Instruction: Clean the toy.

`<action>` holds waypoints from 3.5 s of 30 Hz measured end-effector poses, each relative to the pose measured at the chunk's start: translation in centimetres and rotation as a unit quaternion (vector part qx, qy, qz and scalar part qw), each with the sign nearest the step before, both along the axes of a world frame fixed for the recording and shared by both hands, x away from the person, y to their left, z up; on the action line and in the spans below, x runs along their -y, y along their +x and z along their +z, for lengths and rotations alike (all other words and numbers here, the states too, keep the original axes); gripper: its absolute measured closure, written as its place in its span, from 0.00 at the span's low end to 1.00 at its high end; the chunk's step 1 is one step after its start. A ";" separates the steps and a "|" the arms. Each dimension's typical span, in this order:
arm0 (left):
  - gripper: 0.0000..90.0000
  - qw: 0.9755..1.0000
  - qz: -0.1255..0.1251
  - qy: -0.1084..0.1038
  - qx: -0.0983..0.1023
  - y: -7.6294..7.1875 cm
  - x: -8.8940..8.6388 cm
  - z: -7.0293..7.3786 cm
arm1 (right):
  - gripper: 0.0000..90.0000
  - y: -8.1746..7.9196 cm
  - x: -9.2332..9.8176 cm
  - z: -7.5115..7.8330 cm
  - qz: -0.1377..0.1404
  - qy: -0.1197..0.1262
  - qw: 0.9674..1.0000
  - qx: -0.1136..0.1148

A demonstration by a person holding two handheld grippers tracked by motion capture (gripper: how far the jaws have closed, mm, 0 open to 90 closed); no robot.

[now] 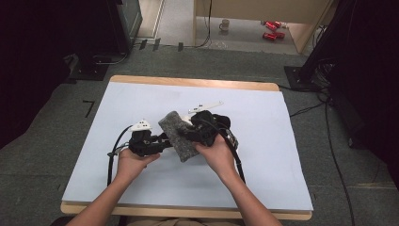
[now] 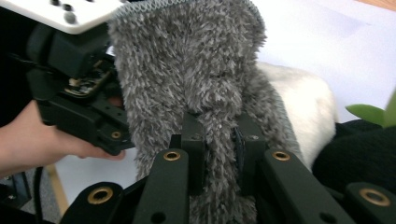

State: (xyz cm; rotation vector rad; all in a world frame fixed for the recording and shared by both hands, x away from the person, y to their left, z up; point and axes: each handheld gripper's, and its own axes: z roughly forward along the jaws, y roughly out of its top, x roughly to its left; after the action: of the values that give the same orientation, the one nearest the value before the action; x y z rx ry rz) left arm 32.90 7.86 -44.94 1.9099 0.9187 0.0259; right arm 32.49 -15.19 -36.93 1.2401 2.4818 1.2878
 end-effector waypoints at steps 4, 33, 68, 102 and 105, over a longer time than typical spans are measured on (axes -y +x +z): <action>0.67 1.000 0.007 0.000 -0.017 0.5 -0.1 -0.2 | 0.88 0.4 0.7 -0.4 -0.012 -0.017 1.000 0.007; 0.67 0.999 0.005 -0.026 -0.046 2.0 -0.8 -0.5 | 0.89 1.4 9.7 0.9 -0.106 -0.017 0.994 -0.005; 0.64 0.999 0.023 -0.023 -0.037 1.0 -0.2 -0.4 | 0.89 0.1 1.7 3.6 0.018 0.024 0.999 0.015; 0.63 0.999 0.007 -0.006 -0.037 1.5 -0.3 -0.5 | 0.89 2.4 8.1 0.8 -0.093 -0.057 0.994 0.008; 0.63 0.999 0.003 -0.008 -0.037 1.7 0.0 -0.5 | 0.89 2.4 9.2 0.6 -0.101 -0.047 0.994 0.001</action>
State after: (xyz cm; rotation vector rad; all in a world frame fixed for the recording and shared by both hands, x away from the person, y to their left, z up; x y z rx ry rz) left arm 34.63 7.83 -45.40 1.9049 0.9716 -0.0495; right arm 34.90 -24.36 -36.29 1.4219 2.3136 1.1092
